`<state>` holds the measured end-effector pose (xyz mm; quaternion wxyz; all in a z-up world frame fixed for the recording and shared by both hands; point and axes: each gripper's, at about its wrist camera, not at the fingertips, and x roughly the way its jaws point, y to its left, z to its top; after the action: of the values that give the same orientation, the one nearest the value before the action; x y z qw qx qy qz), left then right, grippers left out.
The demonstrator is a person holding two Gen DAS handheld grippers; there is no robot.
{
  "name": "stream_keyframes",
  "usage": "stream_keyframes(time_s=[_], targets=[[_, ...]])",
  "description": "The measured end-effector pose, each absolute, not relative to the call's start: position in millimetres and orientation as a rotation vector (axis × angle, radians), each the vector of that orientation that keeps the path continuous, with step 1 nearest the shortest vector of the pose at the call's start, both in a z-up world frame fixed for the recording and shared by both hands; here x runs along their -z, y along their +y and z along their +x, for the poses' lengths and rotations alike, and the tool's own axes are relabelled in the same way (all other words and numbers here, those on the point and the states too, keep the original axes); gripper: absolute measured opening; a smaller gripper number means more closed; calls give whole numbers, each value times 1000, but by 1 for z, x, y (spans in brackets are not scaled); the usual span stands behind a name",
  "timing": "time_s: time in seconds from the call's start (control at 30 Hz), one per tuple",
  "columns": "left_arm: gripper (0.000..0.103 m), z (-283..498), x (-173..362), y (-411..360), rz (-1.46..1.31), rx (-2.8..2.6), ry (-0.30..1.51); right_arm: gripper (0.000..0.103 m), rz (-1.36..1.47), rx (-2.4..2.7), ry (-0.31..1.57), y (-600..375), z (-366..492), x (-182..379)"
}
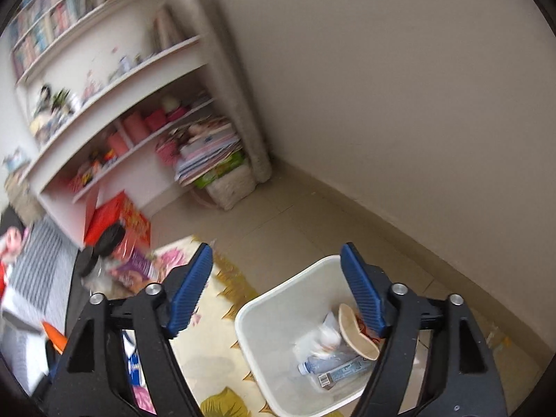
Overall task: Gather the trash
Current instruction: 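Carry the white tissue over the white bin and open the right gripper, then carry the orange peel over the white bin and open the left gripper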
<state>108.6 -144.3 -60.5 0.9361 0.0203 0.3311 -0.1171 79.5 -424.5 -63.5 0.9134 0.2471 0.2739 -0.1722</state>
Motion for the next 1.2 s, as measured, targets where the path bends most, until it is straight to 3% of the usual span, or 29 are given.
stream_keyframes(time_s=[0.7,0.77,0.8,1.2], targets=[[17,105,75,-309,105,501,774,90,508,653,503,-500,22,54],[35,110,78,-316,114,512,789,93,491,683,501,-503,18,53],[50,111,78,-318,113,511,789,93,485,693,499,-503,18,52],[59,107,73,-313,174,452,743,96,291,794,489,-477,25,42]])
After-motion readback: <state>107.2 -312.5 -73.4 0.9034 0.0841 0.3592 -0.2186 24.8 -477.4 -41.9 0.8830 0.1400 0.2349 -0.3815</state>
